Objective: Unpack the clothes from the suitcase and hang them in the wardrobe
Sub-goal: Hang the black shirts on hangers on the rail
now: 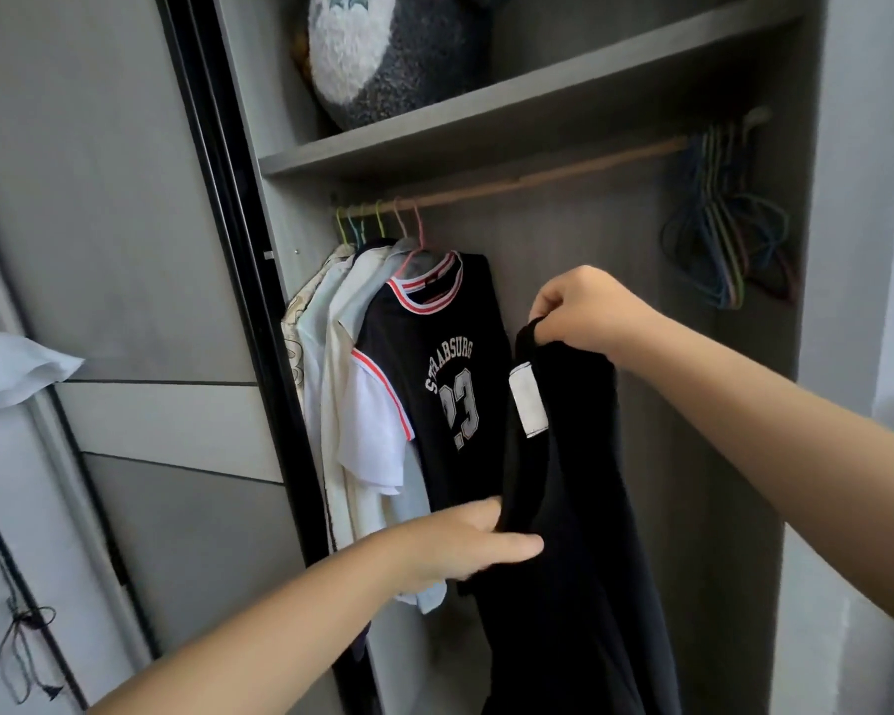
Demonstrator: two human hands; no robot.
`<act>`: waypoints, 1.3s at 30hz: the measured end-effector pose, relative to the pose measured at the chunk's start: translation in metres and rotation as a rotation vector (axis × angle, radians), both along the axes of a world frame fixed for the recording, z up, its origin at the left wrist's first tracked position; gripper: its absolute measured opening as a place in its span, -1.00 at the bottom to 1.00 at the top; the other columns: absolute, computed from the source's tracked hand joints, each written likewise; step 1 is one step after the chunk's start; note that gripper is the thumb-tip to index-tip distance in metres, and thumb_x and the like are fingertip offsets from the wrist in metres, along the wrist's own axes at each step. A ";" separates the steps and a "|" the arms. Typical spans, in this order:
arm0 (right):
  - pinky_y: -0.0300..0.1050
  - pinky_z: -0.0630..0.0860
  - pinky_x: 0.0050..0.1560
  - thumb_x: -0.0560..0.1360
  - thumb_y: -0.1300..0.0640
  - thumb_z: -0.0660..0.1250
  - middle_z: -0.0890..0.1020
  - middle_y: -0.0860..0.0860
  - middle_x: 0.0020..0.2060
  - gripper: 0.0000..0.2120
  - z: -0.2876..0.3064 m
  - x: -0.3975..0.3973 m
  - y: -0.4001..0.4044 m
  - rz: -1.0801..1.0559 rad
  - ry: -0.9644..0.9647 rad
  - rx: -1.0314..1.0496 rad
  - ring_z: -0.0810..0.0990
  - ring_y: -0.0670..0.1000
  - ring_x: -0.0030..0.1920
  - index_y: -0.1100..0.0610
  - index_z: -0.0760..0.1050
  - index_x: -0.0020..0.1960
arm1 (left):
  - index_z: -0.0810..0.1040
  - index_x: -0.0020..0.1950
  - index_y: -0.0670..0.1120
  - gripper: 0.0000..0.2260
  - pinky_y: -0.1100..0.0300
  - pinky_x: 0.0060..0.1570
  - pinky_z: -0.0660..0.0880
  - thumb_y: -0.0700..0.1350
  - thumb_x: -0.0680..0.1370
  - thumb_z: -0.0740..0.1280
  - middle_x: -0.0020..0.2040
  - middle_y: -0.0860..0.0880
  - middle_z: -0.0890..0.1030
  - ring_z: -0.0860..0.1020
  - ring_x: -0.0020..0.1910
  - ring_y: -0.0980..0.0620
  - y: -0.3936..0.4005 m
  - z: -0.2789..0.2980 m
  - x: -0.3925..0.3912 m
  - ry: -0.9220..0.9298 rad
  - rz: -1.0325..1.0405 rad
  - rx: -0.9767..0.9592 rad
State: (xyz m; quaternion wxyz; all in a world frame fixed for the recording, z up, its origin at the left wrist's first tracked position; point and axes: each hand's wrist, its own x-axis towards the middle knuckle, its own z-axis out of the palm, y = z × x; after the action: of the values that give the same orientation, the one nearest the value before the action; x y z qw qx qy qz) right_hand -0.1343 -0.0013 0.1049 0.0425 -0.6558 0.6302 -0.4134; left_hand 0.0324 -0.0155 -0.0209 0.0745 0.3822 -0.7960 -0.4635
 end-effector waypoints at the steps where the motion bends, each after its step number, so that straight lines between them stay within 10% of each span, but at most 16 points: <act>1: -0.46 0.23 -0.63 0.36 0.32 0.35 0.43 -0.02 -0.48 -0.91 0.000 -0.010 -0.001 -0.019 -0.016 -0.004 0.39 -0.13 -0.51 0.15 0.53 -0.24 | 0.41 0.28 -0.02 -0.55 0.19 0.20 0.44 0.14 0.45 0.29 0.22 0.03 0.53 0.50 0.17 0.07 -0.004 -0.006 -0.003 -0.110 -0.063 -0.075; 4: -0.46 0.24 -0.63 0.36 0.31 0.36 0.44 -0.02 -0.48 -0.93 -0.004 -0.039 -0.003 -0.063 -0.034 -0.008 0.37 -0.09 -0.45 0.17 0.53 -0.25 | 0.40 0.28 -0.13 -0.61 0.33 -0.10 0.43 0.07 0.55 0.22 0.18 -0.04 0.54 0.50 0.05 0.05 -0.022 -0.003 -0.016 -0.283 -0.057 -0.333; 8: -0.39 0.34 -0.53 0.36 0.29 0.38 0.46 -0.01 -0.45 -0.96 -0.010 -0.067 -0.008 -0.098 -0.085 0.002 0.40 -0.09 -0.42 0.20 0.54 -0.24 | 0.29 0.33 -0.10 -0.57 0.12 0.09 0.48 0.13 0.57 0.16 0.11 -0.09 0.57 0.54 0.07 -0.05 -0.054 0.020 -0.019 -0.458 0.026 -0.764; 12: -0.32 0.35 -0.46 0.36 0.32 0.39 0.45 0.00 -0.45 -0.92 -0.013 -0.084 -0.018 -0.132 -0.105 0.001 0.39 -0.08 -0.42 0.19 0.52 -0.27 | 0.25 0.19 -0.10 -0.49 0.15 -0.32 0.41 0.28 0.49 0.17 -0.30 0.02 0.44 0.45 -0.31 0.04 -0.072 0.032 -0.020 -0.571 0.118 -1.033; 17: -0.46 0.26 -0.62 0.36 0.36 0.38 0.44 0.02 -0.48 -0.77 -0.017 -0.101 -0.037 -0.139 -0.154 -0.003 0.38 -0.07 -0.45 0.15 0.46 -0.40 | 0.21 0.32 -0.08 -0.52 0.15 -0.22 0.44 0.23 0.57 -0.02 -0.43 0.08 0.31 0.57 -0.20 -0.08 -0.095 0.040 -0.020 -0.455 0.219 -1.332; 20: -0.45 0.25 -0.62 0.37 0.37 0.37 0.44 0.03 -0.50 -0.75 -0.011 -0.105 -0.055 -0.143 -0.162 -0.036 0.38 -0.06 -0.47 0.14 0.45 -0.41 | 0.31 0.27 -0.06 -0.43 0.29 -0.54 0.40 0.31 0.53 -0.17 -0.47 0.07 0.44 0.52 -0.52 0.00 -0.121 0.038 -0.016 -0.216 0.037 -1.668; 26: -0.44 0.28 -0.62 0.35 0.35 0.38 0.45 -0.15 -0.70 -0.74 0.006 -0.111 -0.093 -0.229 -0.183 -0.123 0.40 -0.23 -0.64 0.10 0.45 -0.44 | 0.36 -0.13 -0.05 -0.79 0.37 -0.66 0.26 0.09 0.50 0.15 -0.47 -0.03 0.41 0.28 -0.69 0.03 -0.188 0.055 -0.024 -0.044 -0.144 -1.989; 29: -0.40 0.31 -0.54 0.35 0.31 0.41 0.47 -0.07 -0.64 -0.73 0.007 -0.115 -0.108 -0.292 -0.095 -0.150 0.43 -0.22 -0.59 0.08 0.44 -0.45 | 0.43 -0.34 -0.10 -0.59 0.36 -0.57 0.29 0.04 0.62 0.03 -0.31 -0.01 0.39 0.34 -0.58 0.10 -0.213 0.059 -0.031 0.115 -0.235 -1.843; 33: -0.39 0.31 -0.43 0.38 0.18 0.44 0.47 -0.09 -0.46 -0.76 0.004 -0.123 -0.115 -0.294 0.193 0.000 0.40 -0.18 -0.42 0.04 0.45 -0.39 | 0.48 -0.34 0.00 -0.87 0.56 -0.14 0.35 -0.06 0.42 0.29 -0.07 0.16 0.44 0.46 -0.26 0.39 -0.230 0.075 -0.038 0.716 -0.018 -1.002; 37: -0.36 0.35 -0.34 0.42 0.04 0.40 0.53 -0.11 -0.41 -0.81 0.001 -0.133 -0.112 -0.116 0.350 0.258 0.47 -0.18 -0.37 -0.01 0.48 -0.35 | 0.40 -0.36 -0.13 -0.77 0.39 -0.41 0.41 -0.28 0.49 0.21 -0.48 0.05 0.49 0.49 -0.46 0.18 -0.244 0.094 -0.055 0.998 -0.019 -0.039; 39: -0.36 0.38 -0.29 0.34 -0.18 0.36 0.56 -0.12 -0.39 -0.75 0.006 -0.136 -0.107 -0.033 0.274 0.409 0.50 -0.22 -0.36 0.00 0.54 -0.28 | 0.26 -0.35 -0.13 -0.75 0.44 -0.53 0.34 -0.36 0.49 0.17 -0.55 0.04 0.42 0.43 -0.57 0.17 -0.244 0.103 -0.068 0.855 -0.033 0.053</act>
State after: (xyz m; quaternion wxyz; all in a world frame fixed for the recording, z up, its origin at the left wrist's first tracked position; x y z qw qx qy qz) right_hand -0.2702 -0.1081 0.1108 0.0817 -0.6732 0.7112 -0.1851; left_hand -0.0351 -0.2598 0.0822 0.3804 0.1448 -0.6873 -0.6016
